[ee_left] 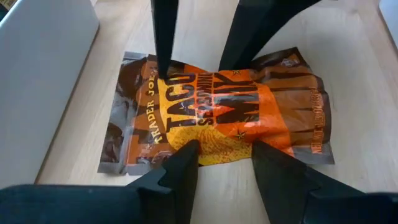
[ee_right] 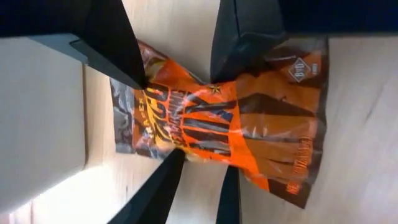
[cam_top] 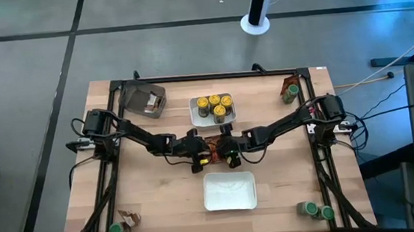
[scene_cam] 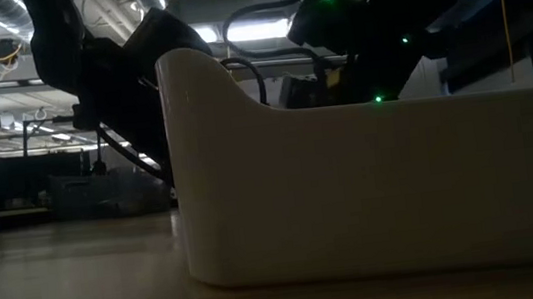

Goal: Sort spices by type
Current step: Put the orange seasoning pack into the black bin, then put the seasoning pack into the black bin

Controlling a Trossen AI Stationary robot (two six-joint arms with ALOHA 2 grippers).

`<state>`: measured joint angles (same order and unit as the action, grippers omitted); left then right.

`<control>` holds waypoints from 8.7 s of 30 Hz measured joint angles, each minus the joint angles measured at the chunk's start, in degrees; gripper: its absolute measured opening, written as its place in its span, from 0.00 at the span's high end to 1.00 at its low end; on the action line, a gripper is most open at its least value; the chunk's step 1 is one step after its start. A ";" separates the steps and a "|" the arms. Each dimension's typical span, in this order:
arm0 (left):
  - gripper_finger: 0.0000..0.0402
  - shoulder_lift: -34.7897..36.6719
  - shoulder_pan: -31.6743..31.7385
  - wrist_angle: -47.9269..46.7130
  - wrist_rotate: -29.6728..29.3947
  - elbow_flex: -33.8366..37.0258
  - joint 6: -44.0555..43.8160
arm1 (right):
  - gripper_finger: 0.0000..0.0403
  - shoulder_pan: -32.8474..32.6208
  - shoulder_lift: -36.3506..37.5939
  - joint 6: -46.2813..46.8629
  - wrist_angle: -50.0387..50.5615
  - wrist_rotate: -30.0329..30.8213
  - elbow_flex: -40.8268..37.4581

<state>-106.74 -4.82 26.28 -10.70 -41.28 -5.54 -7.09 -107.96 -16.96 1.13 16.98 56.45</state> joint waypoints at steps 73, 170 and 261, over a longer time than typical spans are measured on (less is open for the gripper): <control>0.64 43.06 5.25 0.29 1.49 17.14 -25.92 | 0.95 -7.26 4.44 -21.87 -15.18 25.51 6.75; 1.00 44.78 37.27 -9.73 -26.64 15.84 1.21 | 0.54 -6.82 4.68 24.03 -14.63 5.92 -1.38; 0.59 56.06 27.43 -2.93 0.60 26.48 -0.06 | 0.54 -6.78 7.58 23.91 -12.03 4.88 -0.40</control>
<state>-50.68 22.61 23.35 -10.09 -14.80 -5.60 -13.87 -100.38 6.95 -10.89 21.87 56.05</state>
